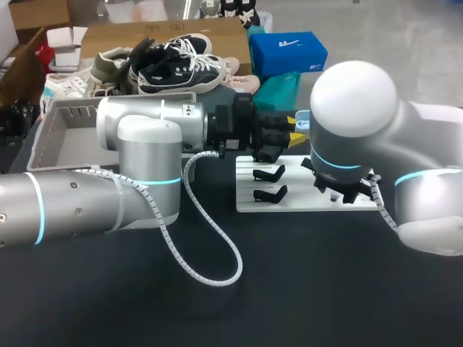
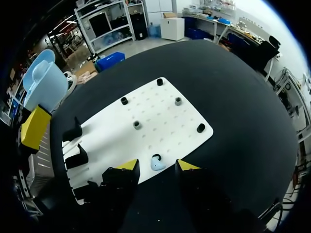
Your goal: Pick up each earbud case from the left stands, insert the matching earbuds, close the lid, and place the case in the box.
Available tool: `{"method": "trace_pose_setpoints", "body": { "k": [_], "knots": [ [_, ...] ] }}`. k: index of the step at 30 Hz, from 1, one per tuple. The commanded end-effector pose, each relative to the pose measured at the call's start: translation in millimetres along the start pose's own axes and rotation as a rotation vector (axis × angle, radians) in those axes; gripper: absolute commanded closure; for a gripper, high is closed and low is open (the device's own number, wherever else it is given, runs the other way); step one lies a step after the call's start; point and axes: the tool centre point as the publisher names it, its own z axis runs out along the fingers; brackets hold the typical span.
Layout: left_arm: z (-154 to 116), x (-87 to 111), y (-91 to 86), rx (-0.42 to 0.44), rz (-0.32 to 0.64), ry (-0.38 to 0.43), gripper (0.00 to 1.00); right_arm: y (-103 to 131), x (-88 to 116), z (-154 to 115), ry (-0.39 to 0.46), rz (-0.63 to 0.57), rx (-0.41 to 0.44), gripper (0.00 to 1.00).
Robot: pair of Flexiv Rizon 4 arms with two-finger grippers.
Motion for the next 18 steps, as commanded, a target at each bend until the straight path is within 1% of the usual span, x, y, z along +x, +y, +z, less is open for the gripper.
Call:
{"method": "trace_pose_setpoints", "body": {
  "k": [1,18],
  "knots": [
    [-0.2,0.6,0.0,0.0,0.001,-0.002,1.0,4.5,-0.3,6.5,0.004,-0.002,0.002,0.55],
    [-0.2,0.6,0.0,0.0,0.001,-0.002,1.0,3.5,2.7,10.5,0.011,0.024,0.011,0.58]
  ]
}}
